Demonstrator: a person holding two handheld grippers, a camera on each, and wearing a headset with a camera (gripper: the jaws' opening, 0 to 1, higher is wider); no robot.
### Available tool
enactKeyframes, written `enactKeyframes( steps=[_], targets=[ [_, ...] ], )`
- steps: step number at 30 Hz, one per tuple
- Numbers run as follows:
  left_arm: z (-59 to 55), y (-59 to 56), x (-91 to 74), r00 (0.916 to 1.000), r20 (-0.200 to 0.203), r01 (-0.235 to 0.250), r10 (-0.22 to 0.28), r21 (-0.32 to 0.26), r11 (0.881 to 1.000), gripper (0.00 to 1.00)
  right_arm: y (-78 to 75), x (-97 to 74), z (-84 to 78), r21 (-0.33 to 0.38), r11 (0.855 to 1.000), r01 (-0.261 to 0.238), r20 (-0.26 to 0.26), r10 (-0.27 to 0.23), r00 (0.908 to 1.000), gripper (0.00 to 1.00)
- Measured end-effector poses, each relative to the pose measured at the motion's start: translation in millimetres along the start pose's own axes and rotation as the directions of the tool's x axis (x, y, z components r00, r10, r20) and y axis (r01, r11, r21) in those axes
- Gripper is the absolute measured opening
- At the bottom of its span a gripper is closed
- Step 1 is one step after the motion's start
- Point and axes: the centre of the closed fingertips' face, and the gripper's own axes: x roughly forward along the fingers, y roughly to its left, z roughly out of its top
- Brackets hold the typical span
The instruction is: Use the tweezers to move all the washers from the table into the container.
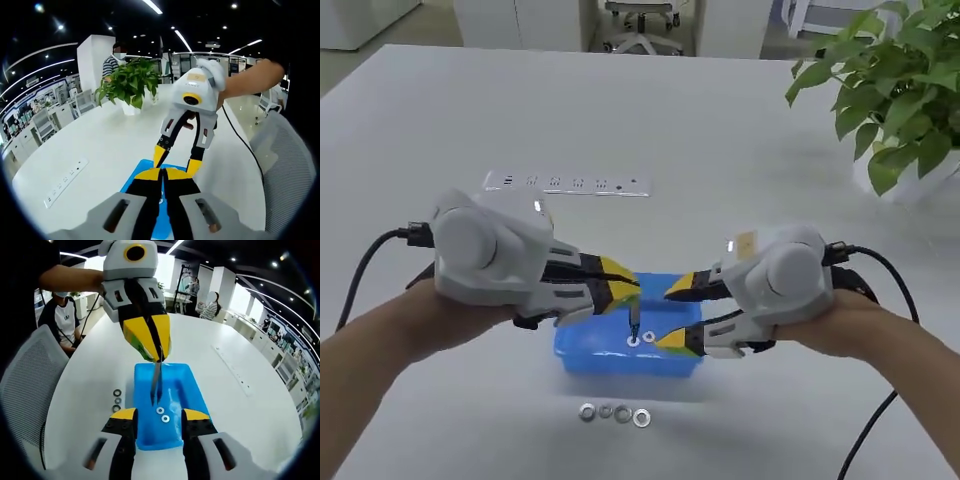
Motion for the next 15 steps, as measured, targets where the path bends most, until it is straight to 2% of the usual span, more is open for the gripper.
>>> enactKeyframes(
  steps=[15],
  targets=[
    [14.4, -14.2, -11.9, 0.9998, -0.019, 0.000, 0.000, -0.009, 1.000, 0.05, 16.1, -23.8, -9.5, 0.085, 0.994, 0.062, -0.012, -0.061, 0.9981, 0.53]
  ],
)
